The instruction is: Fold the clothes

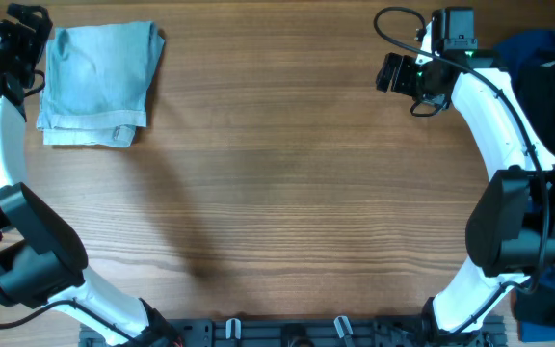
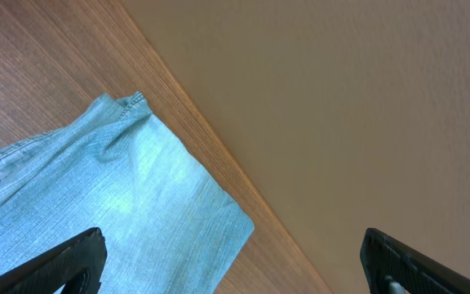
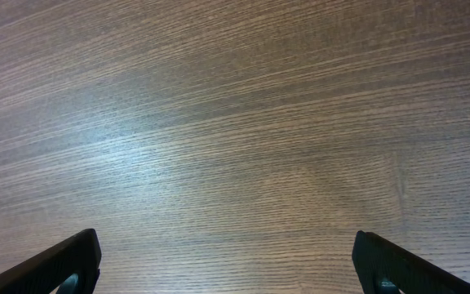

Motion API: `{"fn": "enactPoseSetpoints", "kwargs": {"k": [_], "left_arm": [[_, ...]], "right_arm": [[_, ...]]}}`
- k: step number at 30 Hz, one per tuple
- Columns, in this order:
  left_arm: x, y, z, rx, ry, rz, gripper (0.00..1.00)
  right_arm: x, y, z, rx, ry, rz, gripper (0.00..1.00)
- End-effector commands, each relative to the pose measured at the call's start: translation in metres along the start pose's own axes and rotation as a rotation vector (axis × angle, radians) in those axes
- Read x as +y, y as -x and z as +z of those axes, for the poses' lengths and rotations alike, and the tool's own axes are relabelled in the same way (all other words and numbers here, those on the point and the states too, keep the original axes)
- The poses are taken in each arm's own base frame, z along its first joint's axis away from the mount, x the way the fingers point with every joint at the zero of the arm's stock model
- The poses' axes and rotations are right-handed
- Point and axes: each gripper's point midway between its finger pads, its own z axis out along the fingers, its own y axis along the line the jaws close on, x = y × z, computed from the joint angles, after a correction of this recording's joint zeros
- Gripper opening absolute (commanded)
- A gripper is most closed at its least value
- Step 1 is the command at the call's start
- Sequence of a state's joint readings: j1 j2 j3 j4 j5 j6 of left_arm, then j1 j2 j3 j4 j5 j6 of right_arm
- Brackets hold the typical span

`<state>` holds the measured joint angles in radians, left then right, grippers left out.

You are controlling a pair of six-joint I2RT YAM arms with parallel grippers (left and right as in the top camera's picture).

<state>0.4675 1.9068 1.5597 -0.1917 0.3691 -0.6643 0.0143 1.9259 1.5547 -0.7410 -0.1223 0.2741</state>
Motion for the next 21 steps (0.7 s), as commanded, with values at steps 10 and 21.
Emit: {"fn": "enactPoseSetpoints", "kwargs": {"k": [10,21], "left_arm": [[0.002,-0.004,0.003,0.018,-0.005,-0.002,1.00],[0.002,-0.004,0.003,0.018,-0.005,-0.003,1.00]], "right_arm": [[0.093,0.016,-0.148,-0.309,0.170,-0.178,1.00],[0.110,-0.019,-0.316,-0.615,0.312,-0.241,1.00]]}}
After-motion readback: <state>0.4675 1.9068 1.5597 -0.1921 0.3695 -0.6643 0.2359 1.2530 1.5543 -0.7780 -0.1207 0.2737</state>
